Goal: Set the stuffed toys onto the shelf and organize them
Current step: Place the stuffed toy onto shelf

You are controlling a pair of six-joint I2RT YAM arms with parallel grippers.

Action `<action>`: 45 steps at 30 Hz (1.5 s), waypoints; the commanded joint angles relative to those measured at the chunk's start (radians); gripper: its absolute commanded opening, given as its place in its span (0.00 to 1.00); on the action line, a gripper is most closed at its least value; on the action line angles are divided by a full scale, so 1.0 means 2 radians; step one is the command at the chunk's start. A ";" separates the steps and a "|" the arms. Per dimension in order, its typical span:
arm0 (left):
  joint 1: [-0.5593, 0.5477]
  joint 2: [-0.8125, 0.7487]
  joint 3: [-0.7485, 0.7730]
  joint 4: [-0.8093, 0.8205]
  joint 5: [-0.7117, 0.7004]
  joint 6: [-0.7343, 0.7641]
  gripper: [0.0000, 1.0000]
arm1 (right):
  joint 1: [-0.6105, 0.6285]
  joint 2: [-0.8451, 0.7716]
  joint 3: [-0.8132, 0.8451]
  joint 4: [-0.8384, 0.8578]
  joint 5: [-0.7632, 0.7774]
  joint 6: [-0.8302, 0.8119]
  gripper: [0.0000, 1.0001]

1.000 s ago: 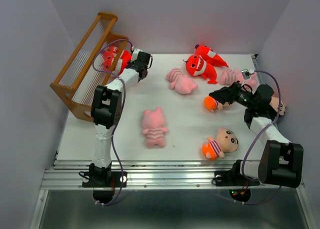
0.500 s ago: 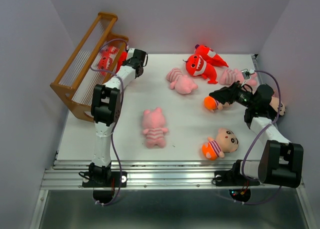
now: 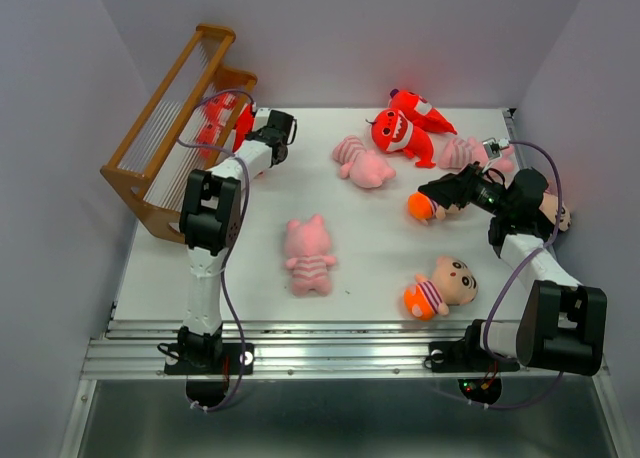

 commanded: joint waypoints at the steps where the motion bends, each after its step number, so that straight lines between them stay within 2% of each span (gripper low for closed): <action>1: -0.004 -0.056 -0.016 0.010 -0.033 -0.015 0.00 | -0.004 -0.010 0.008 0.016 -0.009 -0.005 1.00; 19: 0.016 -0.039 0.007 -0.013 -0.043 -0.009 0.00 | -0.004 -0.016 0.008 0.016 -0.010 -0.005 1.00; 40: 0.033 0.042 0.128 -0.027 -0.018 0.035 0.00 | -0.009 -0.012 0.008 0.015 -0.009 -0.007 1.00; 43: 0.033 0.048 0.133 -0.028 -0.012 0.035 0.05 | -0.009 -0.011 0.008 0.015 -0.009 -0.007 1.00; 44: 0.034 0.049 0.130 -0.030 -0.008 0.033 0.13 | -0.009 -0.011 0.008 0.016 -0.009 -0.007 1.00; 45: 0.034 0.047 0.129 -0.030 -0.006 0.032 0.13 | -0.009 -0.011 0.008 0.016 -0.009 -0.007 1.00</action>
